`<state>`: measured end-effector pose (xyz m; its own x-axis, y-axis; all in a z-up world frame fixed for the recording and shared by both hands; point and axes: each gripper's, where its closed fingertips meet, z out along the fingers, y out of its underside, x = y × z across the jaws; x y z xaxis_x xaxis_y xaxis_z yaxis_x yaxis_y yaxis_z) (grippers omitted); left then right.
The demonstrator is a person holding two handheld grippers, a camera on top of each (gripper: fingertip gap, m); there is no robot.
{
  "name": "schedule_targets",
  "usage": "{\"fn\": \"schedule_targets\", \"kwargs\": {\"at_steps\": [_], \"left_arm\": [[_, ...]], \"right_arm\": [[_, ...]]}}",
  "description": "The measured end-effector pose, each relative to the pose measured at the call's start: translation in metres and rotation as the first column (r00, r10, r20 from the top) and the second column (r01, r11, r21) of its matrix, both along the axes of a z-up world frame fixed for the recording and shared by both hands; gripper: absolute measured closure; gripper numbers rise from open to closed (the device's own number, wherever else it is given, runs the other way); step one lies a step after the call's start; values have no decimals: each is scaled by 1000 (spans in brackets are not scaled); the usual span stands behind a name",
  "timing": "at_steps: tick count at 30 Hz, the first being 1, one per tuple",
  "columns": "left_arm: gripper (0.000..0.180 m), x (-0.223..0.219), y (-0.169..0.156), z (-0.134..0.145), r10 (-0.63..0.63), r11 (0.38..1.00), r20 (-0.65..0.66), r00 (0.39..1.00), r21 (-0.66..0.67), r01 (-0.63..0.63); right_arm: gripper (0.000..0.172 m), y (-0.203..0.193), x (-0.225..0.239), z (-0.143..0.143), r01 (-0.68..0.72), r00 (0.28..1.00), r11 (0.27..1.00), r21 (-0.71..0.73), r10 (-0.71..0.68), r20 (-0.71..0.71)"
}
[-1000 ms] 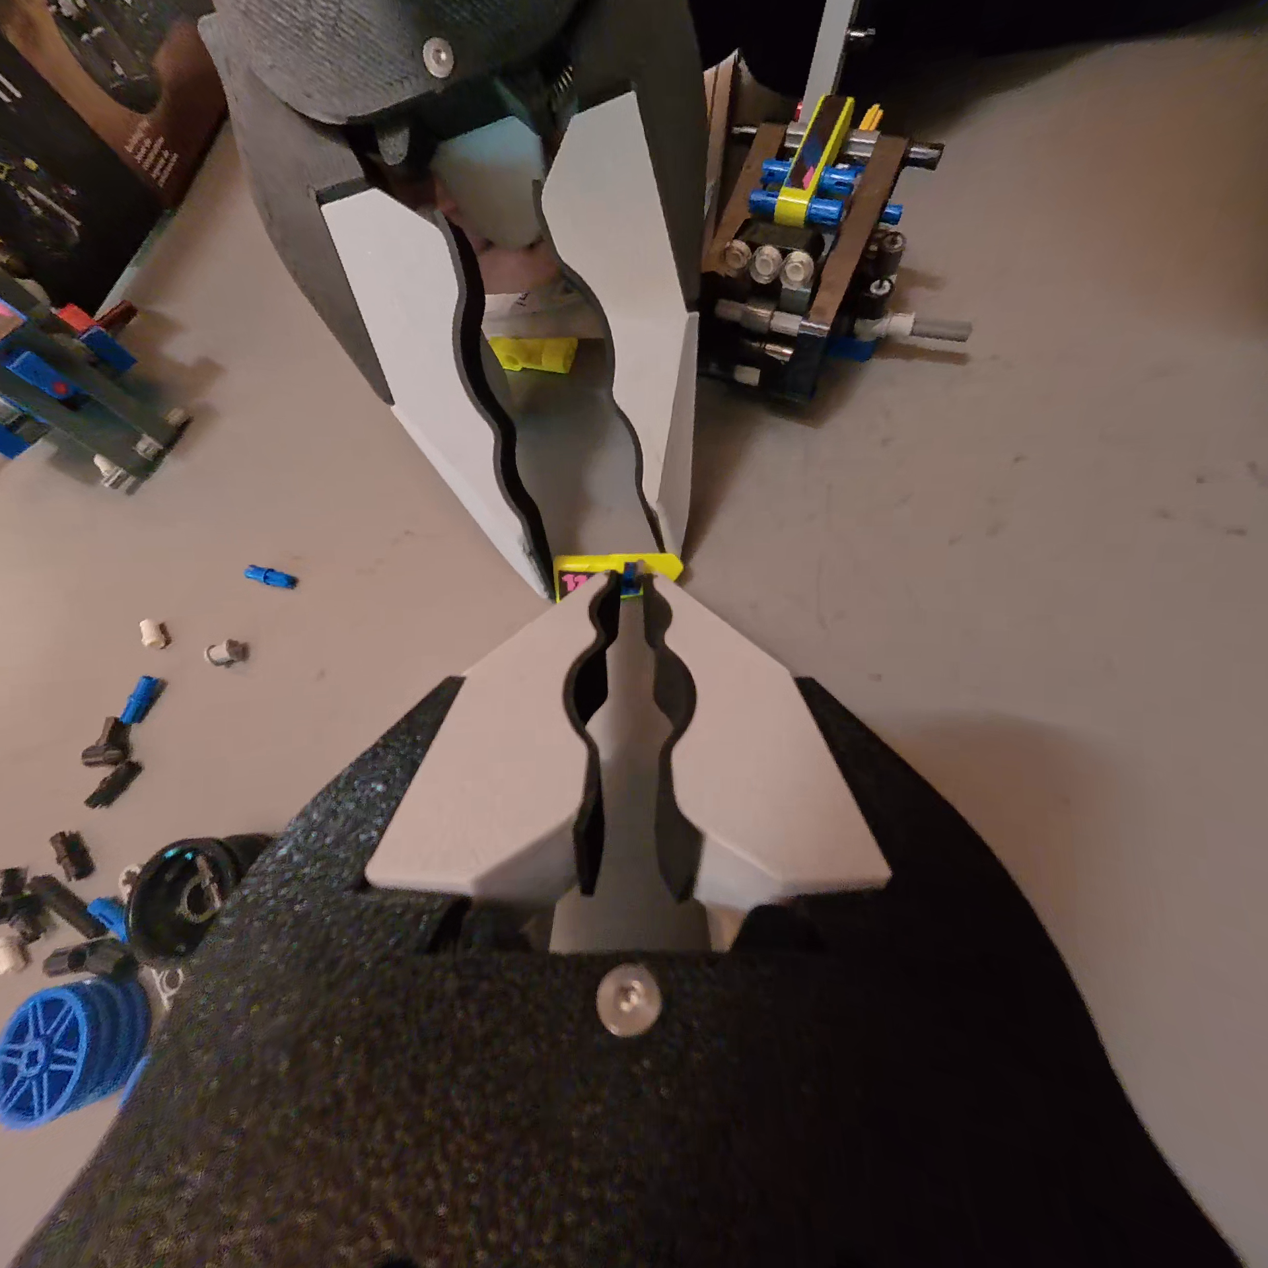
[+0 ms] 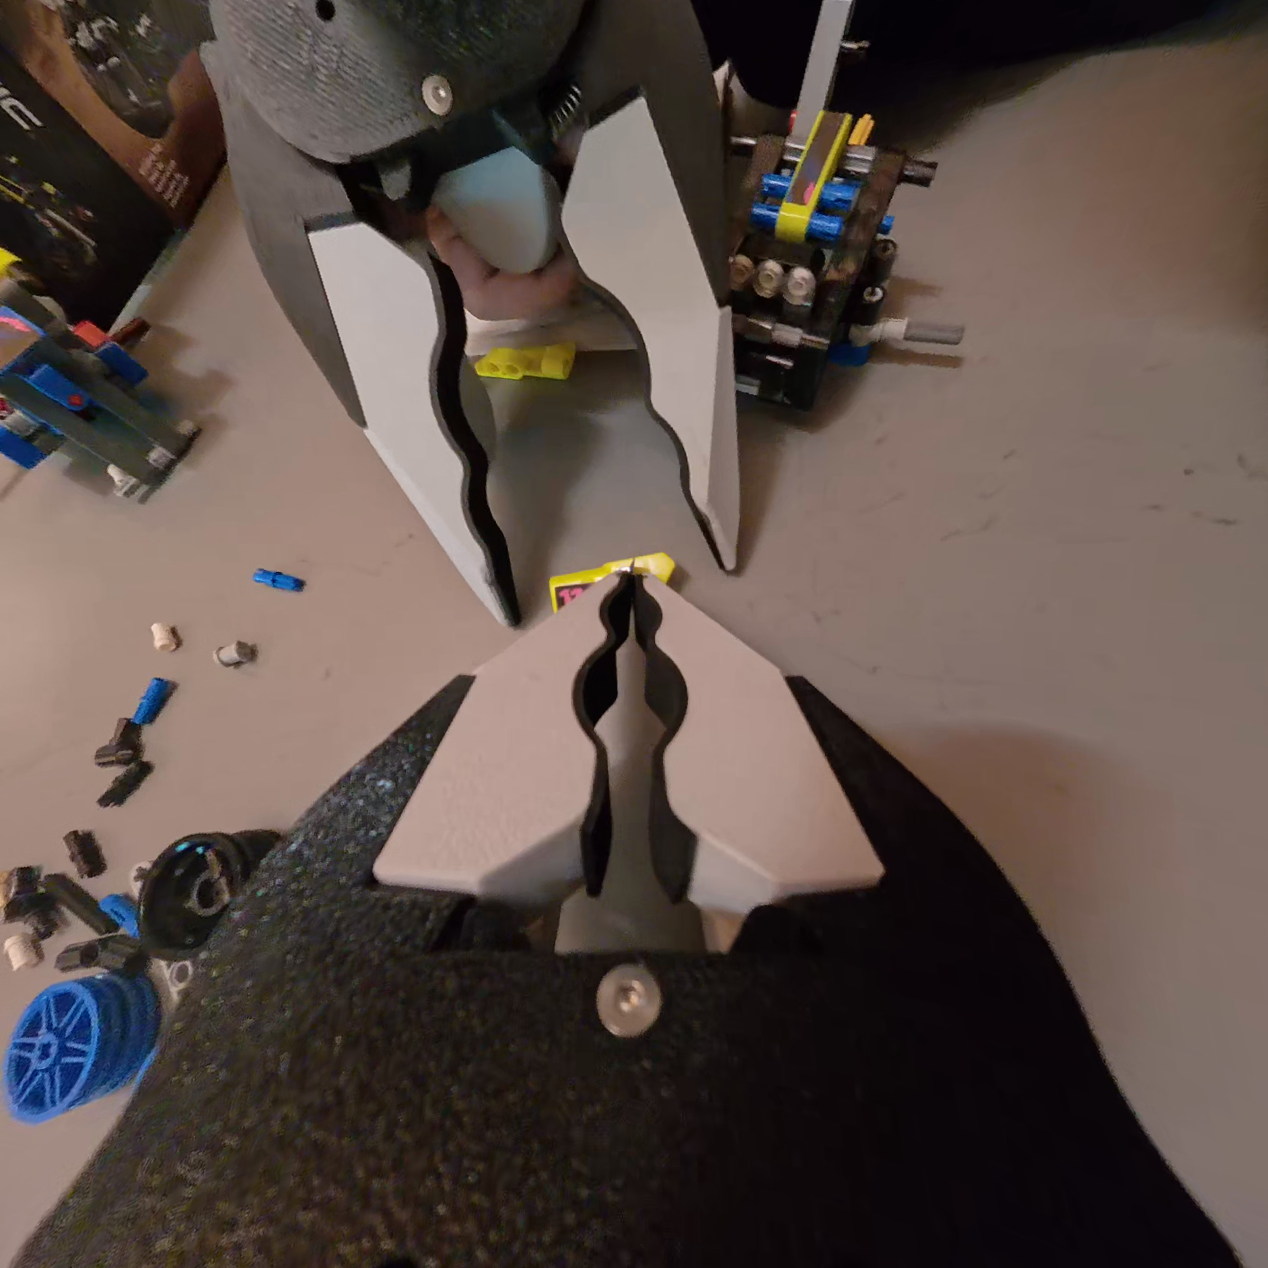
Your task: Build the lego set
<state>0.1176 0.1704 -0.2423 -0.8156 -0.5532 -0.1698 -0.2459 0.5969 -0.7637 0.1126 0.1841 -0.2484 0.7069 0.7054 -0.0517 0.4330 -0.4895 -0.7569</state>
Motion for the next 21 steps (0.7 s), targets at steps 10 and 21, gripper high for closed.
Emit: {"fn": "schedule_targets", "kwargs": {"at_steps": [10, 21], "left_arm": [[180, 1, 1, 0, 7, 1000, 5, 1000, 17, -7], [180, 0, 2, 1, 19, 999, -10, 1000, 27, -18]], "right_arm": [[132, 4, 1, -1, 17, 1000, 1000, 21, -17, 27], [132, 4, 0, -1, 14, 1000, 1000, 20, -15, 25]]}}
